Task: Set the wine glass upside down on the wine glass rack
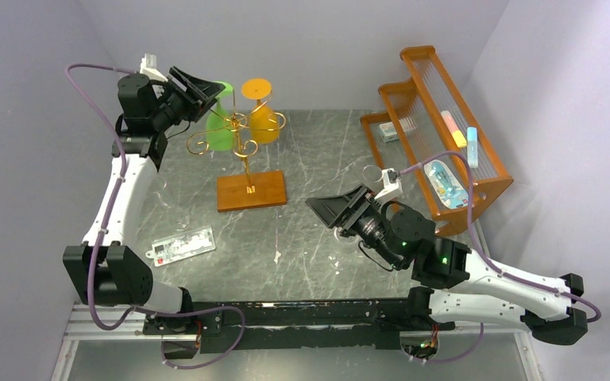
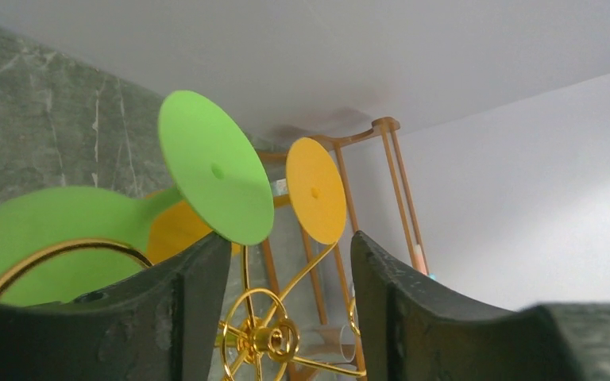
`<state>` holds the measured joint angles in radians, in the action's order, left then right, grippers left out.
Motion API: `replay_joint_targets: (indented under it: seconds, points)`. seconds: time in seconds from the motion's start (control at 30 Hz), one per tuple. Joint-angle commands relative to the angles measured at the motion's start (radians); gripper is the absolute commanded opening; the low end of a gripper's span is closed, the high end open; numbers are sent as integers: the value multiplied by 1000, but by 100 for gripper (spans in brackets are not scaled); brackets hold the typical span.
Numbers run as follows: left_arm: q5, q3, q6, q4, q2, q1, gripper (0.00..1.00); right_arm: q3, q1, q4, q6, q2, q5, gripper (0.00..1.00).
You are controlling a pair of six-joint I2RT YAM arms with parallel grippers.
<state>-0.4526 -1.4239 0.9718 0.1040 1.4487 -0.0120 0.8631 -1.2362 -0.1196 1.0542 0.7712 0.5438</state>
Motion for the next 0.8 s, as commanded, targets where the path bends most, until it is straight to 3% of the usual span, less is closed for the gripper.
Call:
replay_joint_targets:
  seconds: [0.0,0.13,0.3,0.53,0.77]
  points:
    - [-66,47,26,-46,-52,9,63,24,5,-28,13,-7,-16,61]
    - [-120,75,40,-57,-92,9,65,39,5,-52,-19,-18,-26,66]
    - [-176,130,4,-46,-203,9,69,161,5,-185,-188,28,-16,73]
    - [-55,127,-330,286,-412,9,74,234,5,-333,-385,57,44,75]
    - [124,212,-601,560,-648,9,88,303,7,-585,-437,140,97,76]
